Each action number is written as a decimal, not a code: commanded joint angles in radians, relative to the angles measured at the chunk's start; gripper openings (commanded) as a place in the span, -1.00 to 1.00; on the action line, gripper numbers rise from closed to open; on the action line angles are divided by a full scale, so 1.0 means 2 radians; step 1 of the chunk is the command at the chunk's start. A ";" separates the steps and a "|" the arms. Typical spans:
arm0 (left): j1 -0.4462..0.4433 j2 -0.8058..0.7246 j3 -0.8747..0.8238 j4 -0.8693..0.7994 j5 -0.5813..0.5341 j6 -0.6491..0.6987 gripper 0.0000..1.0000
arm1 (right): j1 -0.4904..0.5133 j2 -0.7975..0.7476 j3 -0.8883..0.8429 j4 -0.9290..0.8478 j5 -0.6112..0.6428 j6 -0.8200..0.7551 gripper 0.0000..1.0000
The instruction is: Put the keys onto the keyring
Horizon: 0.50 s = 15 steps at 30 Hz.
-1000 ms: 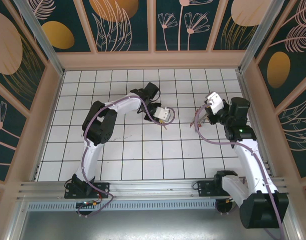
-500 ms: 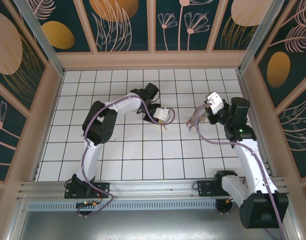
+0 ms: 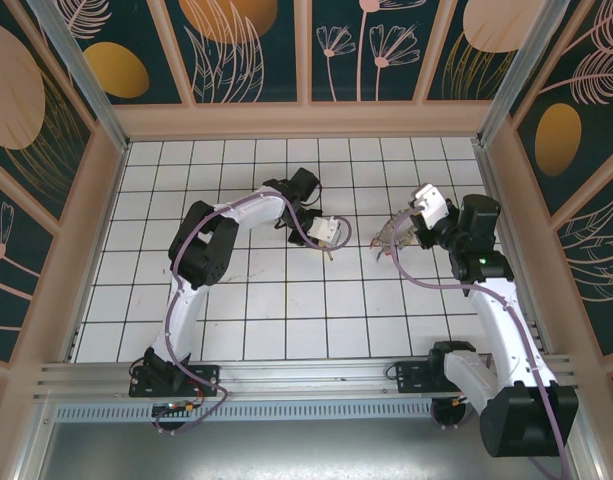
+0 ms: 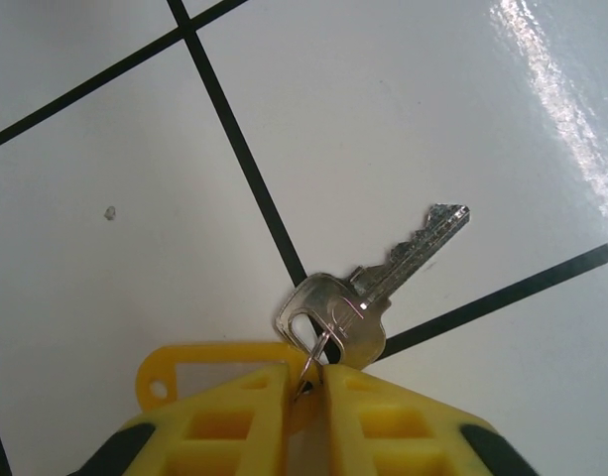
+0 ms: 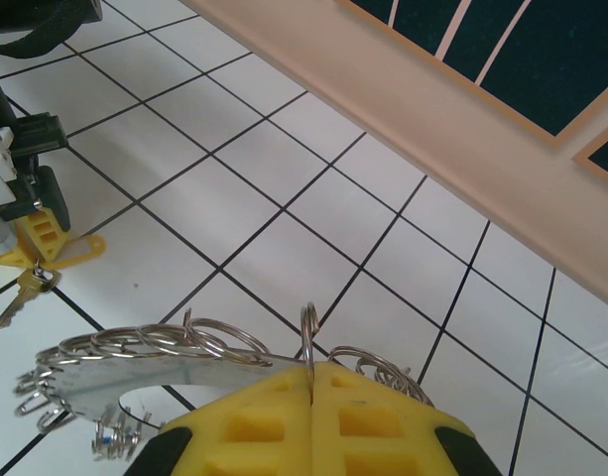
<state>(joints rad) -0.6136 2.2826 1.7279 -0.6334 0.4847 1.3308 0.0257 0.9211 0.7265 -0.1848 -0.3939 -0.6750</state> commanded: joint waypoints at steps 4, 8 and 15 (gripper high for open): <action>0.002 -0.011 0.007 -0.026 -0.020 0.005 -0.97 | -0.001 -0.014 0.012 0.012 -0.027 -0.009 -1.00; 0.006 -0.036 0.009 -0.028 -0.013 -0.005 -1.00 | 0.005 -0.018 0.011 0.006 -0.050 -0.019 -1.00; 0.022 -0.108 0.002 -0.013 0.022 -0.081 -1.00 | 0.065 0.005 0.034 -0.052 -0.088 -0.043 -1.00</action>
<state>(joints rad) -0.5926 2.1834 1.7279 -0.6586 0.4694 1.2587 0.1055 0.9203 0.7376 -0.2516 -0.4915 -0.7235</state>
